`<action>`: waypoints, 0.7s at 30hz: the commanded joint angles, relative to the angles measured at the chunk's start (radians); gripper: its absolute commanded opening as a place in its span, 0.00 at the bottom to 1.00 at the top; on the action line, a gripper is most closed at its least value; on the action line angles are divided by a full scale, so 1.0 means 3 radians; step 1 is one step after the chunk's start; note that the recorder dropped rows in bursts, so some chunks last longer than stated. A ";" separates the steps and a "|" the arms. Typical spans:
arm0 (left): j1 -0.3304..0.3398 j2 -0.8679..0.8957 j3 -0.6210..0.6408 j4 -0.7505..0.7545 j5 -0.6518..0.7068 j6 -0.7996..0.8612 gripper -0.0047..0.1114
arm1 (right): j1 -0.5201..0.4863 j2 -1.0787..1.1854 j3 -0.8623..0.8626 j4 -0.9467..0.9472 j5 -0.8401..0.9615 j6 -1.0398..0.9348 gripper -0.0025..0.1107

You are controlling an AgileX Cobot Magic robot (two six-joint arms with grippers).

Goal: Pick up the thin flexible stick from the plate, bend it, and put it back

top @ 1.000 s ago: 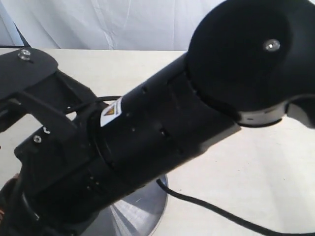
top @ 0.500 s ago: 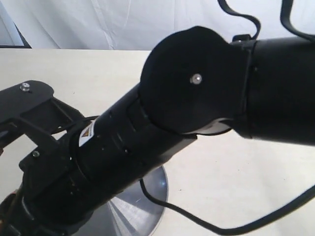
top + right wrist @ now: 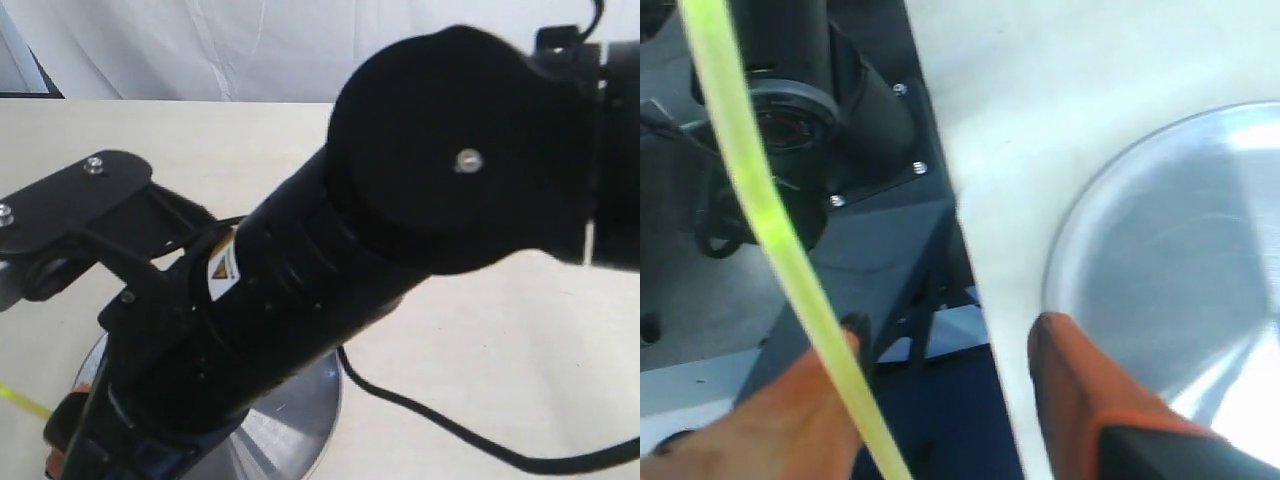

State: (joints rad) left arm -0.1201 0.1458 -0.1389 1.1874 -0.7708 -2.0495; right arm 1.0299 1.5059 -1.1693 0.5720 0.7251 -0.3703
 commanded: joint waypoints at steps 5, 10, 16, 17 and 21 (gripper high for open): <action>-0.0003 0.0847 -0.0302 0.0009 -0.0375 0.0491 0.04 | -0.0022 -0.0352 -0.0007 -0.0792 -0.0008 0.0623 0.45; -0.0003 0.1222 -0.0442 -0.0158 -0.0617 0.0756 0.04 | -0.0022 -0.0344 -0.0007 -0.0701 -0.0030 0.0621 0.45; -0.0009 0.1545 -0.0658 -0.0225 -0.0876 0.0934 0.04 | -0.0022 -0.0297 -0.0007 -0.0680 -0.0156 0.0627 0.26; -0.0009 0.1580 -0.0674 -0.0255 -0.0899 0.0934 0.04 | -0.0022 -0.0291 -0.0007 -0.0693 -0.0185 0.0627 0.17; -0.0009 0.1750 -0.0697 -0.0405 -0.1023 0.0936 0.04 | -0.0022 -0.0291 -0.0007 -0.0748 -0.0393 0.0627 0.02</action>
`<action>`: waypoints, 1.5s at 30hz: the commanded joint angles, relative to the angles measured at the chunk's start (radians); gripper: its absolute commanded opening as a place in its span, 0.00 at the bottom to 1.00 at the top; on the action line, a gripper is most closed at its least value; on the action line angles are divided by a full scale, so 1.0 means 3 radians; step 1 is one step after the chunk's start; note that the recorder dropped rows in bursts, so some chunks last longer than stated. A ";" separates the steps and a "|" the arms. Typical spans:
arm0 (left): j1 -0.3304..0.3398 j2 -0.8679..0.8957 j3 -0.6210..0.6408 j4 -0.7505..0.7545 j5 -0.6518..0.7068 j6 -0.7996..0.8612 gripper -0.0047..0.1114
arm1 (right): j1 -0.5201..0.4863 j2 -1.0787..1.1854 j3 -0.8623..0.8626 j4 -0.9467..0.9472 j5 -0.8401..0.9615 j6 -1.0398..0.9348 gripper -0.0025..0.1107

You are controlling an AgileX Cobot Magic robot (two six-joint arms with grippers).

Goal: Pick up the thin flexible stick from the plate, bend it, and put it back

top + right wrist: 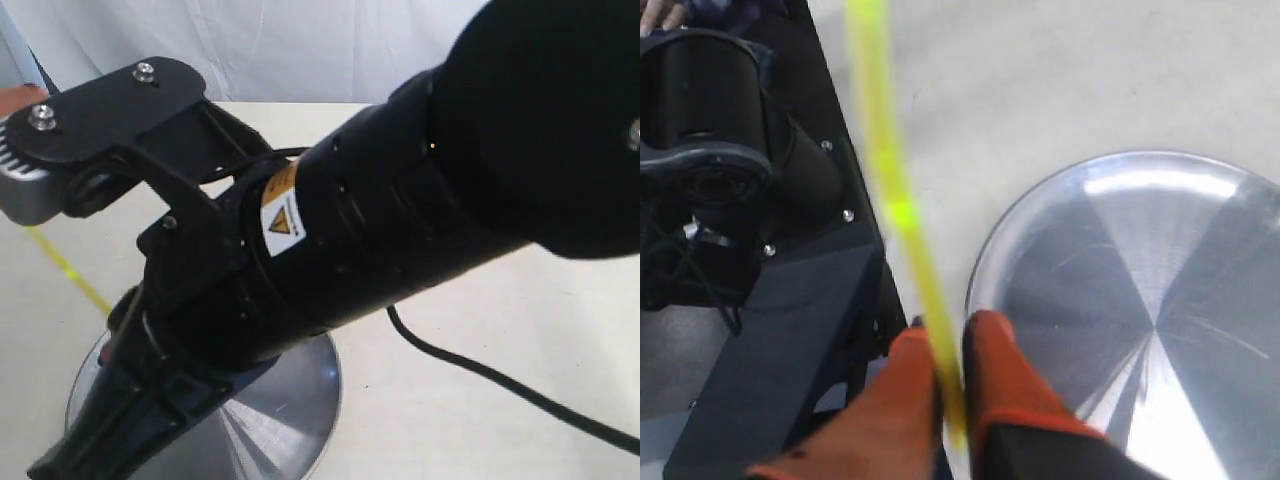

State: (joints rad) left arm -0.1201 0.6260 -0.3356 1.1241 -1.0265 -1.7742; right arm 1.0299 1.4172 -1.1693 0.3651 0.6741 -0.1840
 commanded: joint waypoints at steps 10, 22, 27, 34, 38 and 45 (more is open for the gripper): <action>-0.0009 0.0482 -0.0054 -0.0530 -0.0559 -0.0041 0.04 | -0.0022 0.0291 -0.0007 -0.0627 -0.0362 0.0478 0.02; -0.0009 0.0562 -0.0054 -0.0675 -0.0649 -0.0193 0.04 | -0.0136 0.0468 -0.0007 -0.1417 -0.0383 0.1077 0.02; -0.0009 0.0562 -0.0054 -0.0633 -0.0616 -0.0229 0.04 | -0.0273 0.0468 -0.0007 -0.1488 -0.0411 0.1136 0.02; -0.0009 0.0562 -0.0054 -0.0060 -0.0162 0.0047 0.04 | -0.0282 0.0308 -0.0007 -0.1388 -0.0147 0.1136 0.02; -0.0009 0.0562 -0.0054 -0.0086 -0.0070 0.0185 0.04 | -0.0282 0.0091 -0.0007 -0.1102 -0.0058 0.0862 0.02; -0.0009 0.0562 -0.0054 -0.0357 -0.0649 0.0198 0.04 | -0.0403 0.0029 -0.0007 -0.1426 -0.0239 0.0978 0.02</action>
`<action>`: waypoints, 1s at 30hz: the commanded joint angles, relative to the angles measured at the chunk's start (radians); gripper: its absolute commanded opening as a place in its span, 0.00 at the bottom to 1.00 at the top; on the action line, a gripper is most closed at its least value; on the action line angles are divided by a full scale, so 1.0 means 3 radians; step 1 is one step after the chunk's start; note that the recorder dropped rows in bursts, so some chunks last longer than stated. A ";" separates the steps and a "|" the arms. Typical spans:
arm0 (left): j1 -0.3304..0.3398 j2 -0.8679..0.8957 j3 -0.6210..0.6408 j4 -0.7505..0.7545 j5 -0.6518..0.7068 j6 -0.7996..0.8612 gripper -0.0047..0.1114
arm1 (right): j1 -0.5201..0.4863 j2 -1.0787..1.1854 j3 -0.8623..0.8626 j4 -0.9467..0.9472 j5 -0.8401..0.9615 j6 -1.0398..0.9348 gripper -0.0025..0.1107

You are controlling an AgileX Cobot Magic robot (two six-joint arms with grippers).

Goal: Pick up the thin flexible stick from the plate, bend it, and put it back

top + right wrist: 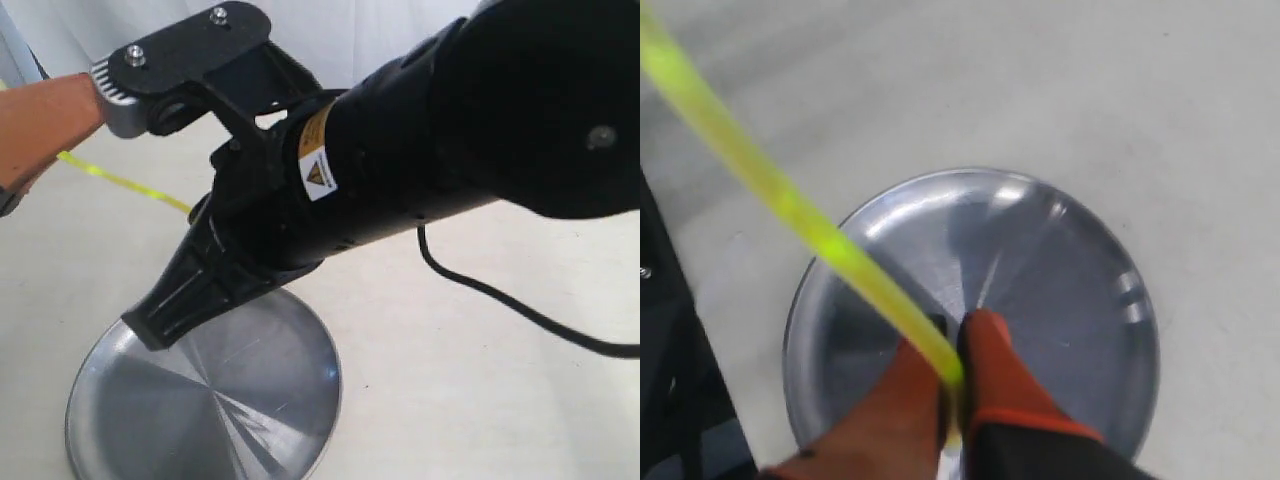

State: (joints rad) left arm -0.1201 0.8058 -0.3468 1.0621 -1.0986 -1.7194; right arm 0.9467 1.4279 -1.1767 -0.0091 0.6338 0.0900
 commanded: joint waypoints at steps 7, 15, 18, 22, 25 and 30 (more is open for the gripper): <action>-0.0009 -0.0038 -0.0017 -0.0222 -0.0408 -0.0161 0.04 | -0.0132 0.0075 0.0018 -0.0236 -0.0140 0.0064 0.02; -0.0009 -0.0038 -0.0017 -0.0487 -0.0408 -0.0074 0.04 | -0.0132 0.0507 0.0018 -0.0005 0.0010 -0.0090 0.02; -0.0009 -0.0038 -0.0017 -0.0200 -0.0295 0.0524 0.04 | -0.0132 0.0423 0.0018 0.1158 0.0149 -0.1096 0.02; -0.0009 0.0015 -0.0017 0.0656 0.0225 0.0596 0.04 | -0.0132 0.0079 0.0018 0.1779 0.0324 -0.1665 0.02; -0.0009 0.0070 -0.0017 0.0725 0.0231 0.0851 0.04 | -0.0132 -0.0141 0.0018 0.1796 0.0324 -0.1665 0.02; -0.0009 0.0096 -0.0017 0.0927 0.0287 0.1176 0.04 | -0.0132 -0.0321 0.0018 0.1877 0.0376 -0.1712 0.02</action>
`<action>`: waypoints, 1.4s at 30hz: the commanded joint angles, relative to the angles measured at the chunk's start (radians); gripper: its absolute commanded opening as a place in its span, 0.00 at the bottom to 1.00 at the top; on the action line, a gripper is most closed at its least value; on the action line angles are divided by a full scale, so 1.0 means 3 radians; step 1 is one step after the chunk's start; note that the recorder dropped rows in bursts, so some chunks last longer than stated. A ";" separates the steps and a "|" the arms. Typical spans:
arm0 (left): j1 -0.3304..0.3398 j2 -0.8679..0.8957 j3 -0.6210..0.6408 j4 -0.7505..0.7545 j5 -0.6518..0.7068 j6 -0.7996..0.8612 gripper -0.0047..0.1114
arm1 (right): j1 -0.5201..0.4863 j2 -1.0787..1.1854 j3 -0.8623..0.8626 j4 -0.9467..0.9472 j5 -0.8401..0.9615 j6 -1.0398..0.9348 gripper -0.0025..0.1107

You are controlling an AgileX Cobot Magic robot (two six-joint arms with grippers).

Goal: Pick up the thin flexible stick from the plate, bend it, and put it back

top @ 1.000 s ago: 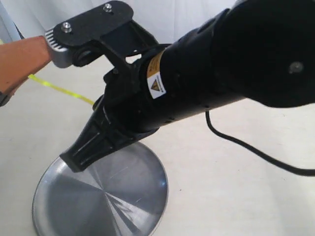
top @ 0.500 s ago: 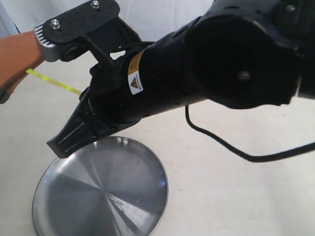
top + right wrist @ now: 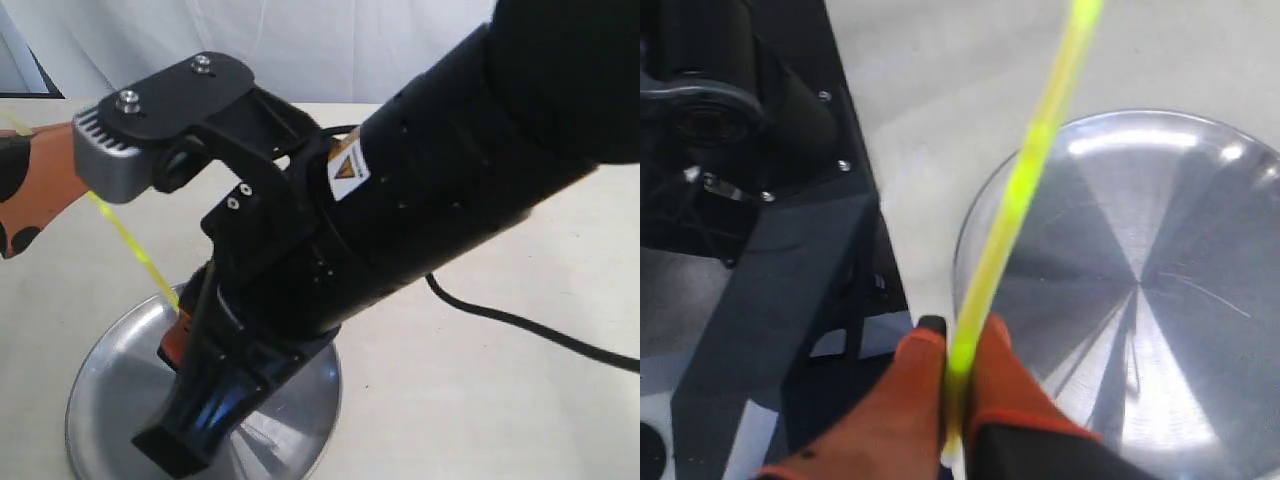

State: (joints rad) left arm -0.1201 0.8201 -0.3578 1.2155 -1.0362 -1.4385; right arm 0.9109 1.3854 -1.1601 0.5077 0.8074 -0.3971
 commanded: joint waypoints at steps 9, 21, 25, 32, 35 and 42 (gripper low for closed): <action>-0.0044 0.0101 0.0015 -0.0521 -0.0616 -0.0057 0.04 | -0.0013 -0.0037 -0.0038 -0.0439 -0.0559 0.0228 0.02; -0.0140 0.0096 0.0007 -0.0355 -0.0479 -0.0051 0.04 | -0.0013 0.0487 -0.0038 -0.0226 -0.0280 0.0151 0.02; -0.0140 0.0102 0.0007 -0.0020 -0.0130 -0.0058 0.04 | -0.0013 0.0286 -0.0038 0.0001 -0.0138 -0.0025 0.02; -0.0140 0.0102 0.0007 0.0270 0.0174 -0.0058 0.04 | -0.0013 -0.0271 -0.0038 0.0090 -0.0033 -0.0040 0.02; -0.0140 0.0102 0.0007 0.0344 0.0168 -0.0058 0.04 | -0.0013 -0.0447 -0.0038 0.0090 -0.0081 -0.0040 0.02; -0.0140 0.0102 0.0007 -0.0099 -0.0146 -0.0058 0.04 | -0.0013 -0.0460 -0.0038 0.0043 -0.0049 -0.0040 0.02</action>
State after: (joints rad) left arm -0.1554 0.8539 -0.3581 1.2008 -1.0604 -1.4644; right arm 0.9090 1.2551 -1.1637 0.5066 0.8409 -0.3937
